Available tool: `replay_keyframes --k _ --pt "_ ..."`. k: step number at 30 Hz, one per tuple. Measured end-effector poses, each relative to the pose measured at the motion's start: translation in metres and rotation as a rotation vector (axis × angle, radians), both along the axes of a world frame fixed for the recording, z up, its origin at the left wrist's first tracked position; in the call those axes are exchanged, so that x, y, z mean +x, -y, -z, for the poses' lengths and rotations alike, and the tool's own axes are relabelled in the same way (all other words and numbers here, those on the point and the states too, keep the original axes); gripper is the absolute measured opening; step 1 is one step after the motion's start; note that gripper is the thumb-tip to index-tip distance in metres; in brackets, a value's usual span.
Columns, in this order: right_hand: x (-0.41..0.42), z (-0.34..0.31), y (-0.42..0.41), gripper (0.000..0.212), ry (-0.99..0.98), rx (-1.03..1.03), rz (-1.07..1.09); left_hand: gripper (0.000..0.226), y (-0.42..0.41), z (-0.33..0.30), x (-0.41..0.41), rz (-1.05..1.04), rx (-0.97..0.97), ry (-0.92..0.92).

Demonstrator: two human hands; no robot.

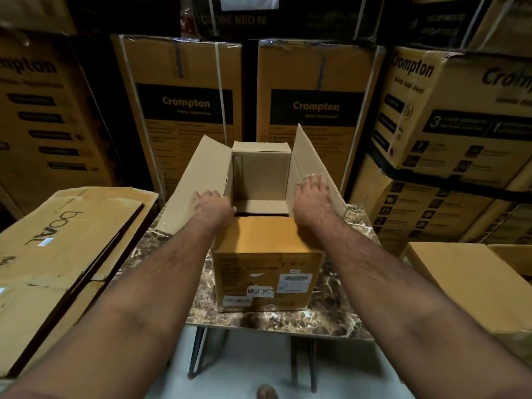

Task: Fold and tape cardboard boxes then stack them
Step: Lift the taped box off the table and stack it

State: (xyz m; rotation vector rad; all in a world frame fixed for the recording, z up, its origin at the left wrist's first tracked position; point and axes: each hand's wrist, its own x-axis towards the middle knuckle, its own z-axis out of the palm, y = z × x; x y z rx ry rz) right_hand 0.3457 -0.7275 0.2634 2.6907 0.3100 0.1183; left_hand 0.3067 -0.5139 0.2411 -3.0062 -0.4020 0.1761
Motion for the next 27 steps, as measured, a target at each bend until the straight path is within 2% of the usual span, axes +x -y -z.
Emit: replay_keyframes --k 5,11,16,20,23,27 --pt "0.057 0.001 -0.03 0.07 -0.041 0.15 -0.005 0.059 -0.007 -0.002 0.047 -0.03 -0.009 -0.062" --pt "0.16 0.0 -0.063 0.073 -0.107 0.241 0.023 0.054 -0.02 -0.001 0.132 0.035 -0.035 -0.037" --pt "0.266 0.011 -0.095 0.072 -0.224 0.55 0.043 0.053 -0.047 0.011 0.218 0.074 -0.005 0.008" --pt "0.338 0.02 -0.113 0.074 -0.304 0.715 0.058 0.052 -0.061 0.028 0.271 0.033 0.065 0.075" --pt "0.38 0.024 -0.121 0.074 -0.32 0.775 0.123 0.06 -0.067 0.043 0.298 0.029 0.11 0.137" --pt "0.422 0.025 -0.123 0.078 -0.367 0.871 0.331 0.063 -0.066 0.05 0.327 0.055 0.124 0.173"
